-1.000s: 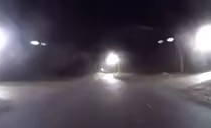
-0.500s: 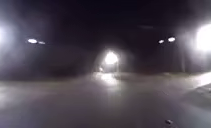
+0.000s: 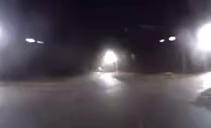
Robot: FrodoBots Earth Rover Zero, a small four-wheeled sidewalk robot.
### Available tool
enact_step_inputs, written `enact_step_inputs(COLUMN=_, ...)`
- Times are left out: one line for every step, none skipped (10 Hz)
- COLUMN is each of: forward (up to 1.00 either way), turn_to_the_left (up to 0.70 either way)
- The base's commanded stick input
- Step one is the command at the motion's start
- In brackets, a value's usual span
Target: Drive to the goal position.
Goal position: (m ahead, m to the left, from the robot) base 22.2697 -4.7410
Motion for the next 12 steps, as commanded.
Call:
enact_step_inputs(forward=1.0, turn_to_the_left=0.03)
enact_step_inputs(forward=1.0, turn_to_the_left=0.04)
enact_step_inputs(forward=1.0, turn_to_the_left=0.05)
enact_step_inputs(forward=1.0, turn_to_the_left=0.08)
enact_step_inputs(forward=1.0, turn_to_the_left=0.13)
enact_step_inputs(forward=1.0, turn_to_the_left=0.15)
enact_step_inputs(forward=1.0, turn_to_the_left=0.15)
enact_step_inputs(forward=1.0, turn_to_the_left=0.12)
enact_step_inputs(forward=1.0, turn_to_the_left=0.12)
enact_step_inputs(forward=1.0, turn_to_the_left=0.12)
enact_step_inputs(forward=1.0, turn_to_the_left=0.12)
enact_step_inputs(forward=1.0, turn_to_the_left=0.12)
